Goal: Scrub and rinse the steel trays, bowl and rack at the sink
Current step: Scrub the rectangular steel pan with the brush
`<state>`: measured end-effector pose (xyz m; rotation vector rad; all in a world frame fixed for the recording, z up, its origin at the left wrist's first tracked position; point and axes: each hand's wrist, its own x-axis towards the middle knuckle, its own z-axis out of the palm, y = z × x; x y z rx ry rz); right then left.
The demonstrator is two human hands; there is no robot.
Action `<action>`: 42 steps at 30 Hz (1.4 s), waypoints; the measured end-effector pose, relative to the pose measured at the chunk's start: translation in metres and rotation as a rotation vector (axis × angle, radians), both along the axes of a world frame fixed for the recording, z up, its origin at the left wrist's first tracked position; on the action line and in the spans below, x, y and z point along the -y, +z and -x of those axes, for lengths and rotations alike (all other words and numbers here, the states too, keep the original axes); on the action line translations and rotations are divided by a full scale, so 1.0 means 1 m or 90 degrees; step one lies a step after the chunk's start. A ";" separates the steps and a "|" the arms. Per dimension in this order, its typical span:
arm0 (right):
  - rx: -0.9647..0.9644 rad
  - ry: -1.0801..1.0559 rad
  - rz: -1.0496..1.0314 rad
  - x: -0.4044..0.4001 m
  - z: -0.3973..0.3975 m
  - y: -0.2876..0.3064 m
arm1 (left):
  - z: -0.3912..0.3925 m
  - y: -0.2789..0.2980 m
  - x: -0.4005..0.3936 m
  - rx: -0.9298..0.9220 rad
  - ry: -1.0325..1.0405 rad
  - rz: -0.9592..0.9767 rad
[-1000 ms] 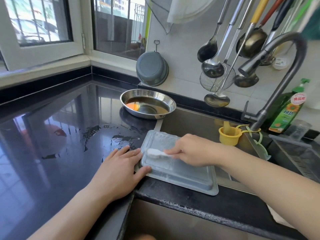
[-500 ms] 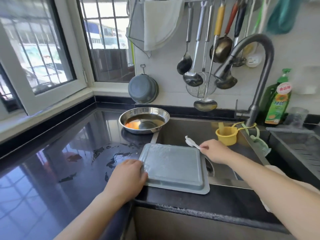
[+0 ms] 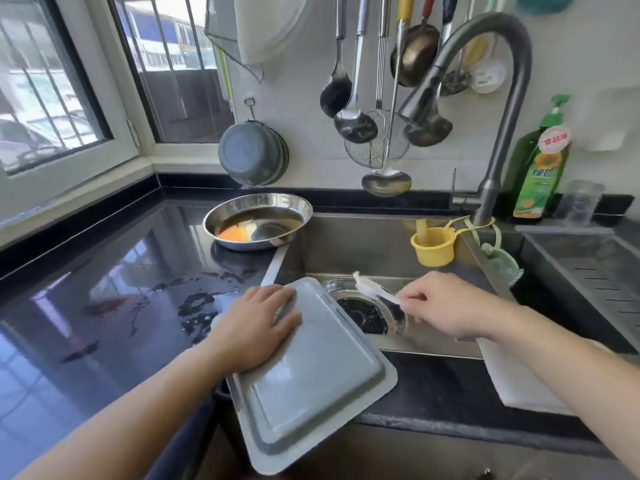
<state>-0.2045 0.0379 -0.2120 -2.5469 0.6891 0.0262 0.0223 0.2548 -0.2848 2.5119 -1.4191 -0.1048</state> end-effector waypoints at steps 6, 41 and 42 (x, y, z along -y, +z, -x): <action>-0.140 0.079 0.045 -0.035 -0.002 -0.011 | -0.015 -0.001 0.004 0.011 -0.096 -0.013; -0.167 0.062 0.192 -0.014 -0.042 0.005 | 0.053 -0.007 0.031 0.041 0.212 -0.017; -0.180 0.062 0.195 -0.014 -0.041 0.005 | 0.055 -0.005 0.027 0.044 0.215 -0.027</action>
